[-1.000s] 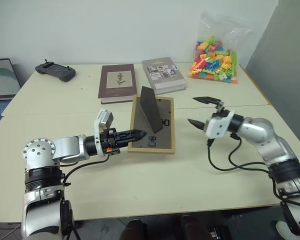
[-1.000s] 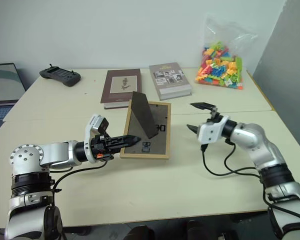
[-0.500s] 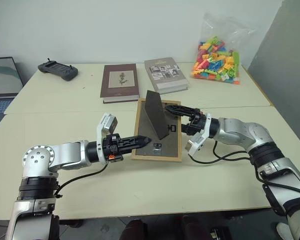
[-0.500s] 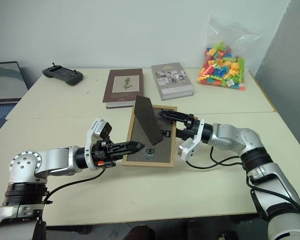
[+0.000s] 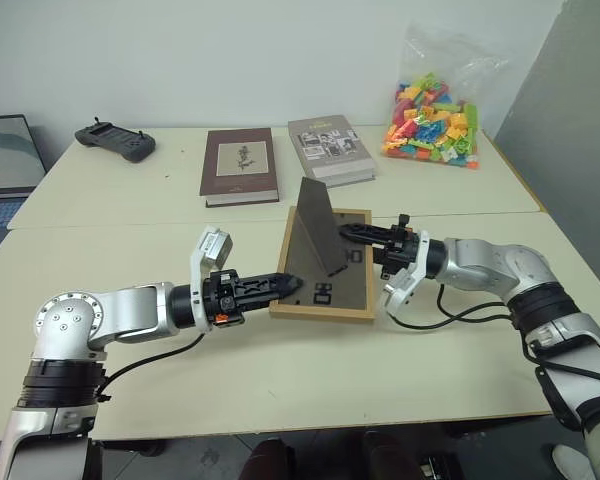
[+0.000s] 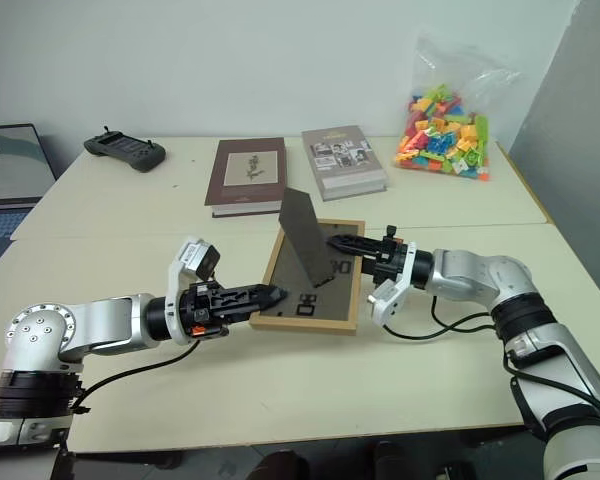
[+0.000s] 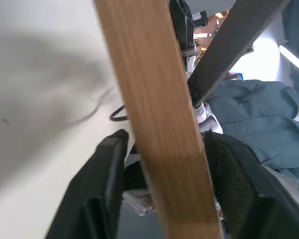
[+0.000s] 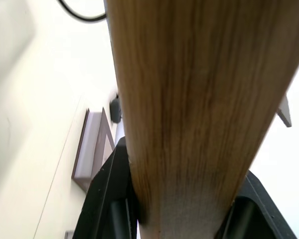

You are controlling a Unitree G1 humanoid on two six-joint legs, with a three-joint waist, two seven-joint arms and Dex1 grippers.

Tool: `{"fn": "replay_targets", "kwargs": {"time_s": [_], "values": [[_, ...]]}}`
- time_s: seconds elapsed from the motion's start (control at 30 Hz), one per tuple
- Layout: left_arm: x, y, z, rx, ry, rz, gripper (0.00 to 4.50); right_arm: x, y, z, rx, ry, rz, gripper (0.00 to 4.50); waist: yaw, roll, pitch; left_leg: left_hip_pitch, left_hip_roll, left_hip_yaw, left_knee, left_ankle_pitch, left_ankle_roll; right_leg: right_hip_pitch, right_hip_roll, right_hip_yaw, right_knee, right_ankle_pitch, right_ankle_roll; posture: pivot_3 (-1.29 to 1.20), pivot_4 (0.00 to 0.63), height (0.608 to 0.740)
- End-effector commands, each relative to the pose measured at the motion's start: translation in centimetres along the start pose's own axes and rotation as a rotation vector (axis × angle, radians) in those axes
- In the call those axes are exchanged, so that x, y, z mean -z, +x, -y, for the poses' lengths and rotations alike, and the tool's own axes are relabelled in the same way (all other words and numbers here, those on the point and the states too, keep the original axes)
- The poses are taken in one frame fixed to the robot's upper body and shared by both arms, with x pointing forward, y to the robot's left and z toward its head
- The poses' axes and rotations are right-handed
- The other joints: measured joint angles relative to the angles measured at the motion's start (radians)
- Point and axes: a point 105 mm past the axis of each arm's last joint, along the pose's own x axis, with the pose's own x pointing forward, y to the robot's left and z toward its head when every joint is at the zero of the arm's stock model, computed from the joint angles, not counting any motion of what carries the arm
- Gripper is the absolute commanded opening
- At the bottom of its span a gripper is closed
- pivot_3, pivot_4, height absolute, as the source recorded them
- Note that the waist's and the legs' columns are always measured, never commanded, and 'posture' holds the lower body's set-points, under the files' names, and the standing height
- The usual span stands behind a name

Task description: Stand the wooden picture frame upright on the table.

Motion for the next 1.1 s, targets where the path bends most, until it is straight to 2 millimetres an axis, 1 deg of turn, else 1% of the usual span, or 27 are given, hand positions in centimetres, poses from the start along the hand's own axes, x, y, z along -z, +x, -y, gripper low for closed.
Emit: {"fn": "replay_targets", "kwargs": {"time_s": [0.03,0.1,0.13,0.2,0.23,0.3,0.33,0.4,0.43,0.5,0.6,0.67,0.73,0.9,0.97,1.07,1.1], "values": [[-4.1,-2.1,1.6,-0.073,0.135,0.17,3.51,1.9,-1.5,2.0,0.074,0.081,-0.09,1.33,-0.001,0.0,0.0,0.0,0.0,0.0,0.0,0.0,0.0,0.0,0.0,0.0,0.0,0.0,0.0,0.0,0.15,0.74],[-4.5,-2.7,2.4,-0.129,0.24,0.188,3.88,3.5,-2.1,2.0,0.111,0.235,-0.195,1.33,-0.002,-0.001,0.001,0.0,0.0,0.0,0.0,0.0,0.0,0.0,0.0,0.0,0.0,0.0,0.0,0.0,0.15,0.74],[-4.2,-2.8,2.5,-0.182,0.303,0.178,4.06,4.1,-2.2,1.5,0.106,0.345,-0.243,1.33,-0.003,-0.002,0.001,0.0,0.001,0.0,0.0,0.0,0.0,0.001,0.0,0.0,-0.001,0.0,0.0,0.0,0.15,0.74],[-3.5,-2.5,2.6,-0.273,0.433,0.158,4.49,5.2,-2.0,0.6,0.085,0.647,-0.313,1.33,-0.004,-0.002,0.001,0.001,0.002,0.0,0.0,0.0,0.001,0.002,0.0,0.0,-0.002,0.0,0.0,0.0,0.15,0.74],[-3.1,-2.2,2.2,-0.34,0.497,0.152,4.5,5.5,-1.7,0.3,0.085,0.83,-0.321,1.33,-0.003,-0.002,0.001,0.001,0.002,0.0,0.0,0.0,0.001,0.004,0.0,0.0,-0.003,0.0,0.0,0.0,0.15,0.74],[-2.5,-1.7,1.4,-0.427,0.589,0.153,4.5,5.7,-1.0,0.5,0.107,1.099,-0.297,1.32,-0.002,-0.002,0.001,0.001,0.002,0.0,0.0,-0.001,0.002,0.004,-0.001,0.0,-0.003,0.0,0.0,0.0,0.15,0.74],[-2.4,-1.2,0.9,-0.504,0.687,0.163,4.5,5.8,-0.5,0.8,0.12,1.248,-0.274,1.32,-0.002,-0.001,0.002,0.001,0.002,0.0,0.0,-0.001,0.002,0.004,-0.001,0.0,-0.002,0.0,0.0,0.0,0.15,0.74],[-2.5,-0.6,0.4,-0.593,0.831,0.205,4.5,5.7,0.4,1.0,0.113,1.455,-0.225,1.32,0.0,-0.001,0.002,0.002,0.002,-0.001,-0.001,-0.003,0.005,0.003,-0.001,-0.001,-0.002,0.0,0.0,0.0,0.15,0.74],[-2.5,-0.4,0.3,-0.608,0.874,0.224,4.5,5.6,0.8,1.0,0.099,1.516,-0.211,1.32,0.002,-0.001,0.002,0.002,0.001,-0.001,-0.001,-0.003,0.005,0.003,-0.001,-0.001,-0.002,0.0,0.0,0.0,0.15,0.74],[-2.6,-0.2,-0.2,-0.646,0.942,0.27,4.5,5.5,1.8,0.7,0.077,1.612,-0.189,1.32,0.004,-0.001,0.002,0.002,0.001,-0.001,-0.002,-0.003,0.005,0.003,-0.001,-0.001,-0.001,0.0,-0.001,0.0,0.15,0.74],[-1.2,-0.2,-1.7,-0.715,1.092,0.212,4.5,5.9,3.0,-0.9,0.083,1.734,-0.21,1.32,0.001,-0.001,0.002,0.002,0.001,0.0,-0.002,-0.003,0.005,0.002,0.0,-0.001,-0.002,0.0,-0.001,0.0,0.15,0.74],[-0.2,-0.3,-2.6,-0.722,1.101,0.2,4.5,6.0,3.2,-2.4,0.085,1.777,-0.235,1.32,0.002,0.0,0.002,0.003,0.001,0.001,-0.003,-0.003,0.005,0.002,0.0,0.001,-0.001,0.0,-0.001,0.0,0.15,0.74],[0.3,-0.2,-2.9,-0.711,1.073,0.226,4.5,5.8,3.3,-4.5,0.072,1.825,-0.277,1.32,0.006,0.0,0.002,0.002,0.001,0.002,-0.003,-0.003,0.005,0.002,0.0,0.0,-0.002,0.0,-0.001,0.0,0.15,0.74],[0.7,0.1,-3.0,-0.701,1.075,0.236,4.5,5.4,3.1,-7.2,0.061,1.881,-0.339,1.32,0.022,0.0,0.002,-0.002,0.001,0.002,-0.002,-0.004,0.007,-0.001,-0.001,-0.001,-0.001,0.001,0.0,0.0,0.15,0.74],[0.7,0.1,-3.0,-0.7,1.077,0.239,4.5,5.3,3.0,-7.8,0.058,1.888,-0.354,1.32,0.022,-0.001,0.002,-0.001,0.001,0.003,-0.002,-0.004,0.007,0.0,-0.001,-0.001,-0.001,0.001,0.0,0.0,0.15,0.74],[0.5,0.2,-3.1,-0.693,1.071,0.238,4.5,5.1,2.9,-8.2,0.071,1.918,-0.355,1.32,0.022,-0.001,0.002,-0.001,0.001,0.003,-0.002,-0.004,0.007,0.0,-0.001,-0.001,-0.001,0.001,0.0,0.0,0.15,0.74],[0.5,0.3,-3.2,-0.688,1.07,0.231,4.5,5.1,2.8,-8.4,0.078,1.917,-0.361,1.67,0.022,-0.001,0.002,-0.001,0.001,0.003,-0.002,-0.004,0.007,0.0,-0.001,-0.001,-0.001,0.001,0.0,0.0,0.15,0.74]]}}
